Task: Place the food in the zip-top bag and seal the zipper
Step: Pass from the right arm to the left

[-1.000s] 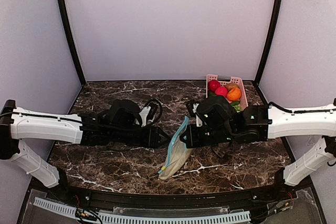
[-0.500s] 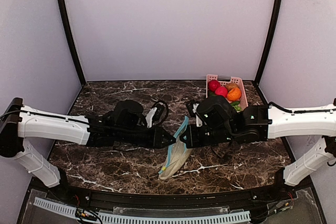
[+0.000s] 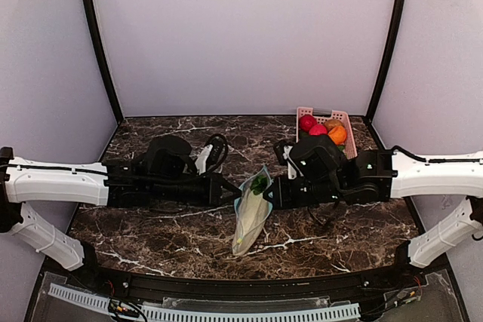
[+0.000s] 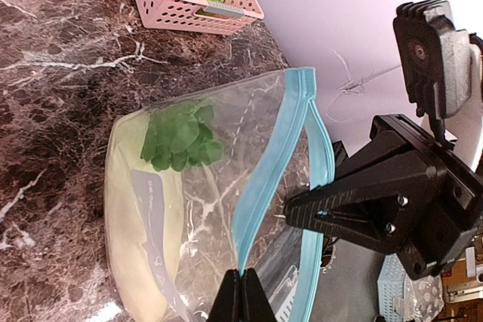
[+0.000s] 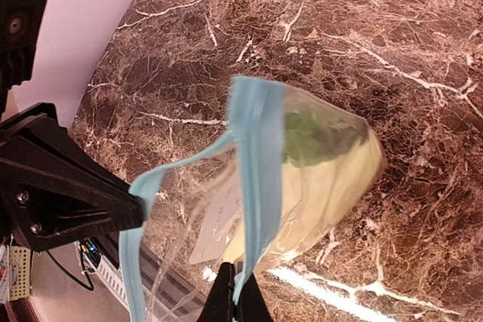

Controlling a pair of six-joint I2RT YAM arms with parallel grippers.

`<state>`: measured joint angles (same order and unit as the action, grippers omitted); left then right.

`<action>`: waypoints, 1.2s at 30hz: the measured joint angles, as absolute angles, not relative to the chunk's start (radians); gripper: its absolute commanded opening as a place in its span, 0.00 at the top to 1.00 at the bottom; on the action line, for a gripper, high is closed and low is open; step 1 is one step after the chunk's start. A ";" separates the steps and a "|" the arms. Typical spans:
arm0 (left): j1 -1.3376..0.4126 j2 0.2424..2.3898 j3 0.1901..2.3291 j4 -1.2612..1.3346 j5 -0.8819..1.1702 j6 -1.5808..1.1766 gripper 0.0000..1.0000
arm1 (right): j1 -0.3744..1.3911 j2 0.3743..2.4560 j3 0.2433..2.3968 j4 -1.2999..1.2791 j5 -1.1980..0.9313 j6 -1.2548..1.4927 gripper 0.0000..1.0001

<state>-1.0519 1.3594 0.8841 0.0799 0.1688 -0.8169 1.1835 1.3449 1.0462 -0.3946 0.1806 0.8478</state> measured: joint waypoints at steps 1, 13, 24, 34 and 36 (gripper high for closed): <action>-1.052 1.343 0.886 0.059 0.153 -0.810 0.99 | 1.179 1.336 1.042 -0.397 0.181 0.848 1.00; -1.052 1.315 0.939 -0.120 0.033 -0.747 0.99 | 1.132 1.294 1.024 -0.429 0.176 0.847 1.00; -1.053 1.301 0.940 -0.192 -0.052 -0.734 0.99 | 1.106 1.258 1.047 -0.542 0.175 0.780 0.30; -1.007 1.226 0.881 -0.189 -0.060 -0.734 0.99 | 0.906 1.181 1.187 -0.712 0.240 0.624 0.26; -0.996 1.226 0.880 -0.186 -0.045 -0.733 0.99 | 0.825 1.197 1.187 -0.725 0.230 0.587 0.27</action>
